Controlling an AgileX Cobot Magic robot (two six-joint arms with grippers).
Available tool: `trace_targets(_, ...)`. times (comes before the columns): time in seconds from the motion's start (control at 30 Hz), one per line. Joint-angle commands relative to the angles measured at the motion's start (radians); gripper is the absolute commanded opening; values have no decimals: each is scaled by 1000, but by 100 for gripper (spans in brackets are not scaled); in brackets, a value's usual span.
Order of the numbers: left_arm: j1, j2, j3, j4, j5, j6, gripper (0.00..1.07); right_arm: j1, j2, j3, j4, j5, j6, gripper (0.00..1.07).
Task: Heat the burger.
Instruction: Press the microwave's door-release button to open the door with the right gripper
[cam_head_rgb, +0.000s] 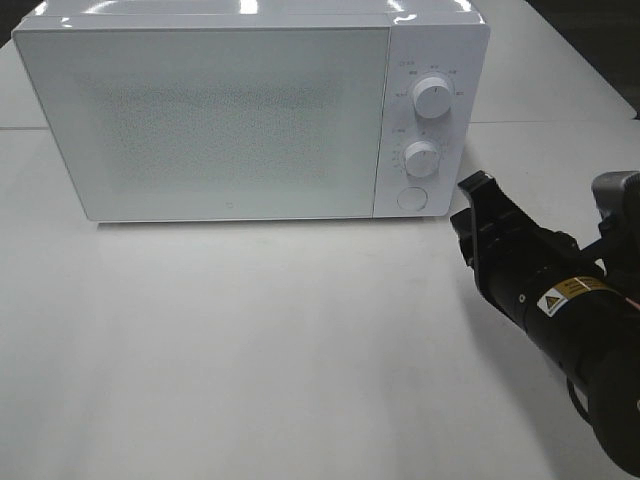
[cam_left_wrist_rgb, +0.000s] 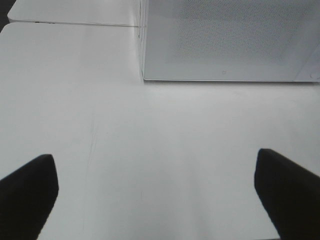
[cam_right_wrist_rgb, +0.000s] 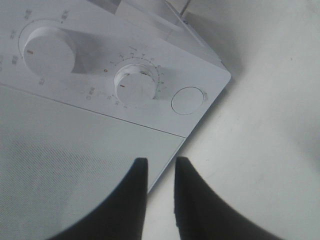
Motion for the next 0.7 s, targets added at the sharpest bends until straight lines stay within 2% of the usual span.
trace_targets(0.03, -1, -18, 2, -4, -8, 0, 100, 4, -1, -7, -6, -2, 166, 6)
trace_targets(0.07, -1, -18, 2, -4, -8, 0, 100, 4, -1, -7, -6, -2, 166, 6)
trace_targets(0.1, -1, -18, 2, -4, -8, 0, 100, 4, -1, -7, -3, 14, 214, 0)
trace_targets(0.43, -1, -18, 2, -4, -8, 0, 100, 4, -1, -11, 26, 48, 267, 0)
trace_targets(0.7, -1, -18, 2, -4, -8, 0, 100, 1, 44, -73, 74, 59, 238, 0)
